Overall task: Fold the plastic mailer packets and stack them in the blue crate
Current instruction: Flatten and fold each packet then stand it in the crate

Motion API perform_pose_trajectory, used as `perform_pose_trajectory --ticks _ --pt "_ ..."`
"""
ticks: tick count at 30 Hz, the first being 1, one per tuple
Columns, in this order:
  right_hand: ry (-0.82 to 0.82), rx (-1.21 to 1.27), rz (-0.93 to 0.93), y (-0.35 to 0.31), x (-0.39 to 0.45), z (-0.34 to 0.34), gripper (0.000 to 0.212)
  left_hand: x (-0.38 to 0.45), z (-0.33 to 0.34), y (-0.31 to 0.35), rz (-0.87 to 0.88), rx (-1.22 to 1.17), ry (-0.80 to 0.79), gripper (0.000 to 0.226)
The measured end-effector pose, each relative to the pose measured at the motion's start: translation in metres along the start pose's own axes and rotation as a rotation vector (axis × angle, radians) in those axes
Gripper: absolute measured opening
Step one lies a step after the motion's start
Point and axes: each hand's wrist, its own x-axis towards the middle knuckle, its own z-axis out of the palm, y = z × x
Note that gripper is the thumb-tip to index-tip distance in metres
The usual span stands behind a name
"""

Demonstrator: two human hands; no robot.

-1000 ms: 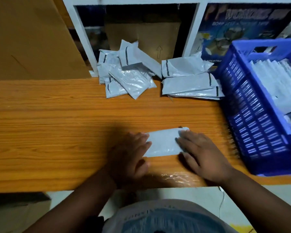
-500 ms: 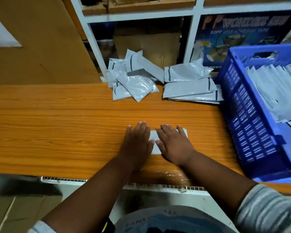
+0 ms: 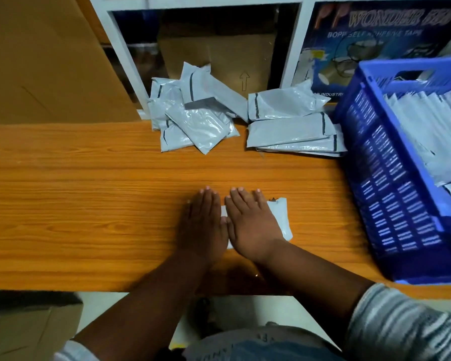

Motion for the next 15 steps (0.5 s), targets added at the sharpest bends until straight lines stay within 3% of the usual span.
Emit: perform_pose_trajectory --ticks 4,8,10,13,15 --pt "0.044 0.060 -0.008 0.005 0.003 0.010 0.063 0.002 0.008 -0.001 -0.002 -0.024 0.042 0.073" --pt "0.075 0.147 -0.040 0.010 0.004 0.008 0.061 0.005 0.003 0.001 0.000 -0.010 -0.041 0.076" --pt "0.112 0.285 -0.030 0.014 0.002 0.004 0.057 0.008 -0.010 0.006 -0.002 0.048 -0.095 0.080" --pt "0.109 0.591 0.047 0.022 0.003 -0.008 0.055 0.013 -0.022 0.018 0.064 -0.004 -0.040 0.074" --pt "0.094 0.582 0.042 0.026 0.002 -0.015 0.059 0.010 -0.019 0.028 0.111 -0.083 0.004 0.067"
